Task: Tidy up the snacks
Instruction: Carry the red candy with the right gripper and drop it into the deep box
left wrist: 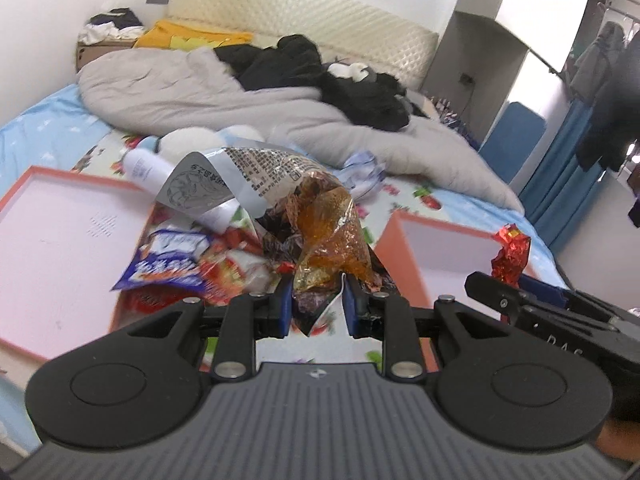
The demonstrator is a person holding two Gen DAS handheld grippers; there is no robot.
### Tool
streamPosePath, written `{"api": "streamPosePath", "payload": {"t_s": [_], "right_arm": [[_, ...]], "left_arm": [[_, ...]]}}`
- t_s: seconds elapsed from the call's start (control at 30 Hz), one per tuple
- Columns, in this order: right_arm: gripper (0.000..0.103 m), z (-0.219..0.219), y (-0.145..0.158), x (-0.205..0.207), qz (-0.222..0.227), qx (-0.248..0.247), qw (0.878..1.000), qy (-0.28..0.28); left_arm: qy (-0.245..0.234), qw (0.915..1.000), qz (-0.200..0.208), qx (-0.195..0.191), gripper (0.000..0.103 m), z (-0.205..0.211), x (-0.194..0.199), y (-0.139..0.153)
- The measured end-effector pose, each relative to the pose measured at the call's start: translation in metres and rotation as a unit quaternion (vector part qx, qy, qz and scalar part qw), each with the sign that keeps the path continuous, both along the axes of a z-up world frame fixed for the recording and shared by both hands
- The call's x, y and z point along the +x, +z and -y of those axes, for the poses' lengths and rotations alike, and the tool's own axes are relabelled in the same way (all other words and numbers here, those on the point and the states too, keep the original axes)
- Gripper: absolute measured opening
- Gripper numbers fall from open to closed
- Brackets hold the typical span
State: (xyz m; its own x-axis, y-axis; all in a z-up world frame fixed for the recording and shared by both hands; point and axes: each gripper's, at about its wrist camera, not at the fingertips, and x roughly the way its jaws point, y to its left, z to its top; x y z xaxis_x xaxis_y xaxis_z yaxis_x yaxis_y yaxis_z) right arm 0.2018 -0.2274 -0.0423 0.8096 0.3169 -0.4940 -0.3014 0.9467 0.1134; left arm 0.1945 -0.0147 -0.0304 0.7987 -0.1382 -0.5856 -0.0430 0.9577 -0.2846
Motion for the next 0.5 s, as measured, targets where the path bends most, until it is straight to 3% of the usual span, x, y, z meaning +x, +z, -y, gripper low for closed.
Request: {"api": "streamPosePath", "payload": {"t_s": [0.27, 0.5], "right_arm": [[0.056, 0.039, 0.019, 0.010, 0.024, -0.007, 0.999, -0.033], [0.056, 0.080, 0.020, 0.018, 0.030, -0.010, 0.997, -0.068]], "left_arm": [[-0.037, 0.9988, 0.030, -0.007, 0.029, 0.048, 0.020, 0.030], [-0.083, 0.9961, 0.030, -0.009, 0.029, 0.103, 0.042, 0.031]]}}
